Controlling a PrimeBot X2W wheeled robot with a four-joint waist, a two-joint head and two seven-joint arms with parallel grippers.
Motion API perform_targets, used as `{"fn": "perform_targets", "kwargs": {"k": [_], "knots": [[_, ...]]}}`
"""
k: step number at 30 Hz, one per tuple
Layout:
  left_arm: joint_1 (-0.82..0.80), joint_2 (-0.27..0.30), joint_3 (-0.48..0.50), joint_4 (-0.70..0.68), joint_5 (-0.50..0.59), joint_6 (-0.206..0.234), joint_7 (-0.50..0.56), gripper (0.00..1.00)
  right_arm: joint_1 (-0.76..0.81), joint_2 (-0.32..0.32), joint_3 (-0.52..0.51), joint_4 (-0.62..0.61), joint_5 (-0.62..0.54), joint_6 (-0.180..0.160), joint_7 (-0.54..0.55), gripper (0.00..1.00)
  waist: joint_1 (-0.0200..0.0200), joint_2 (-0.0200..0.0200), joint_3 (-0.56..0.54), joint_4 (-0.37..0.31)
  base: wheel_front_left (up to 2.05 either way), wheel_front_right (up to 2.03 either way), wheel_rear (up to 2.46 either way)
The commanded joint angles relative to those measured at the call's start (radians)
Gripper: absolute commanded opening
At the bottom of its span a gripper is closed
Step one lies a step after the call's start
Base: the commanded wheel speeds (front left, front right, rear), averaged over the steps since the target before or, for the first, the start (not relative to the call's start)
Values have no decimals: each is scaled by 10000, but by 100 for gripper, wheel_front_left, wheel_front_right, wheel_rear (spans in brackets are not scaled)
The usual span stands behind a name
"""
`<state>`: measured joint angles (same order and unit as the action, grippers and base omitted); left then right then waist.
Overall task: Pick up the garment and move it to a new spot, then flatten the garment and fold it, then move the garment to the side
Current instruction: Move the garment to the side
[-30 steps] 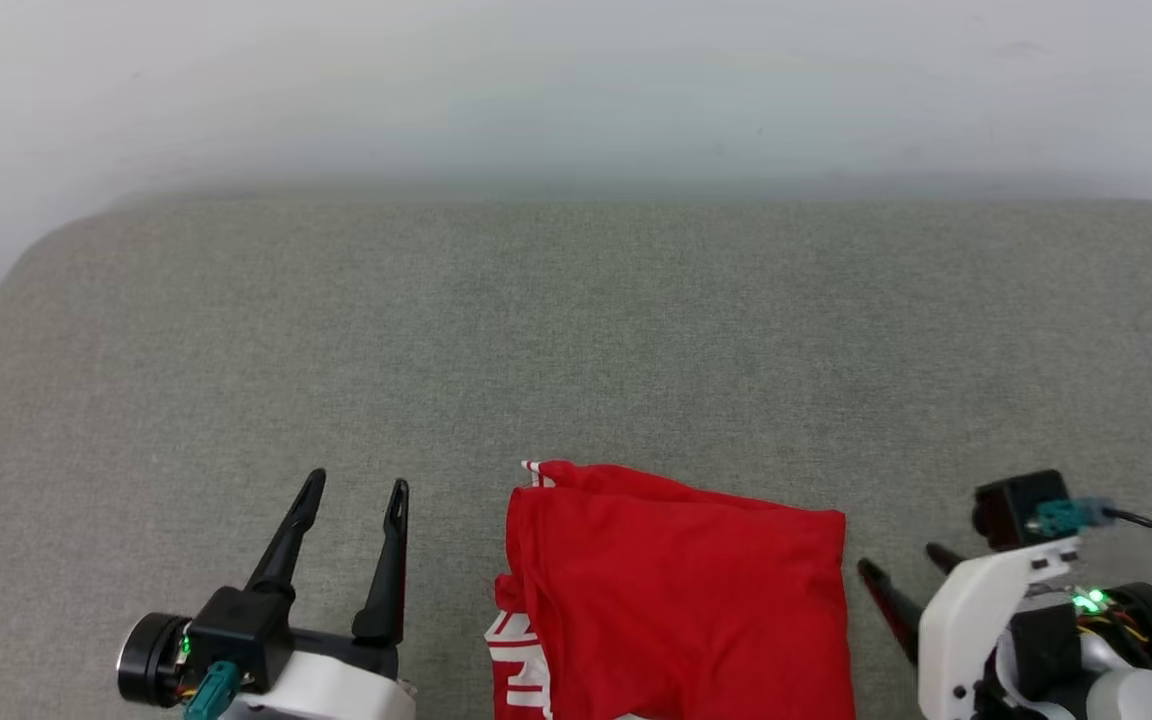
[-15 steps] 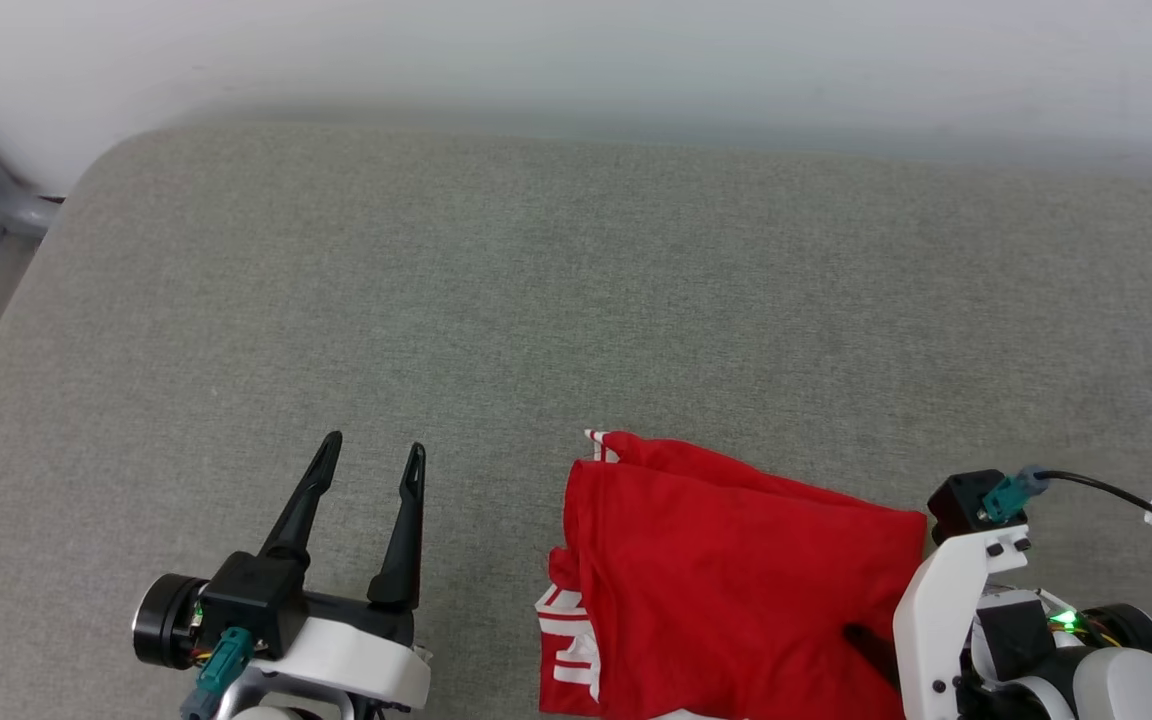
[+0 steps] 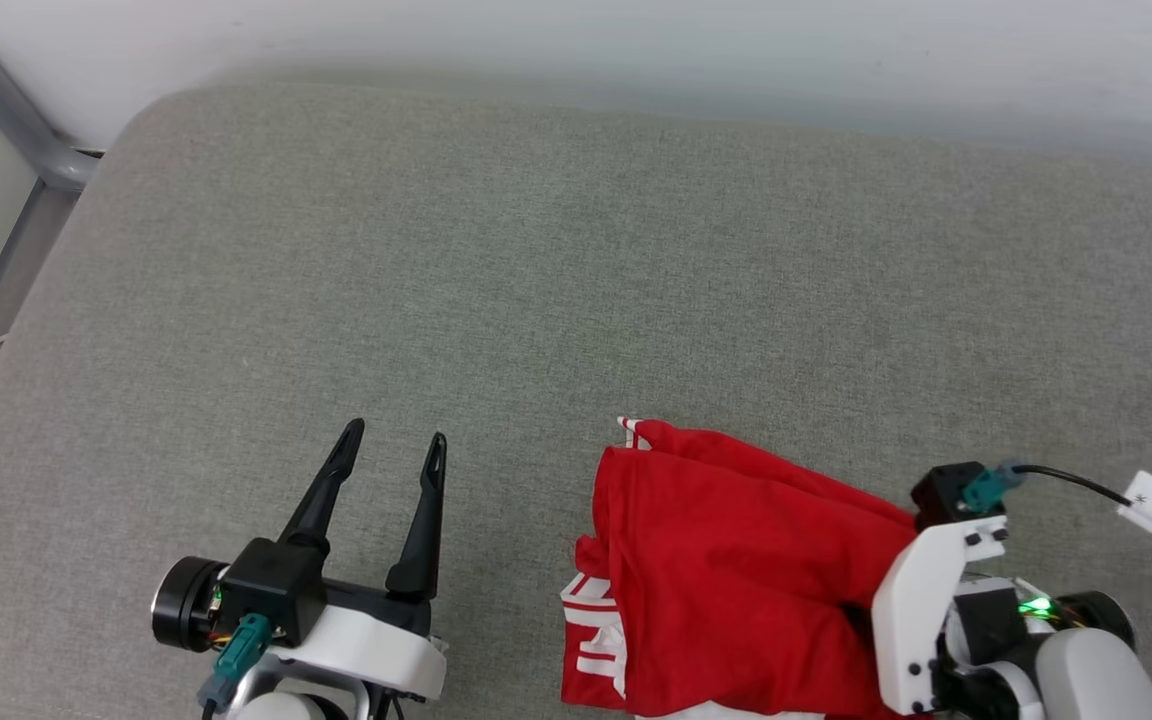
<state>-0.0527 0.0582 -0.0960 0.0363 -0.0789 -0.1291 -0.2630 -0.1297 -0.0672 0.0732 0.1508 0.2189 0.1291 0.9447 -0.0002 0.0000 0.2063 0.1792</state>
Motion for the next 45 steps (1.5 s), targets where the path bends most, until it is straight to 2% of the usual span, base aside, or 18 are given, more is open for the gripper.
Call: {"fn": "perform_targets", "kwargs": {"k": [1,6,9,16,22,24,27,31,40,45], "knots": [[-163,-10,-24,18,52,-14,-21,100,314,270,353,732,8,25,60,0,2,0,-24,-3,0,0,0],[20,42,65,47,81,-15,-20,100,-216,-169,579,676,-13,8,-751,0,2,0,-279,-199,0,0,0],[80,70,116,0,118,-15,-20,100,-561,-759,985,335,-44,4,-1215,0,2,0,-430,-423,0,0,0],[185,178,-25,-165,303,-17,-20,100,-1262,-2800,2274,-750,-281,7,-1752,0,2,0,-617,-1255,0,0,0],[-80,136,-537,-241,370,-18,-20,100,-1998,-4595,3161,-1113,-31,7,-1785,0,2,0,-387,-2144,0,0,0],[-214,172,-722,-290,404,-18,-20,100,-2269,-5054,3349,-1123,248,7,-1928,0,2,0,-181,-2485,0,0,0],[-474,282,-1068,-316,430,-18,-20,100,-2690,-6113,3686,-844,140,7,-2342,0,2,0,239,-2937,0,0,0],[-920,474,-1538,-431,501,-18,-20,100,-3203,-7017,3898,-219,259,5,-3143,0,2,0,911,-3460,0,0,0],[-2177,852,-2564,-942,690,-8,-20,100,-4241,-7685,2954,2108,252,4,-5551,0,2,0,2541,-4210,0,0,0],[-2856,1107,-3085,-1371,831,-8,-20,100,-4964,-7535,2101,3657,40,4,-6833,0,2,0,3277,-4254,0,0,0]]}}
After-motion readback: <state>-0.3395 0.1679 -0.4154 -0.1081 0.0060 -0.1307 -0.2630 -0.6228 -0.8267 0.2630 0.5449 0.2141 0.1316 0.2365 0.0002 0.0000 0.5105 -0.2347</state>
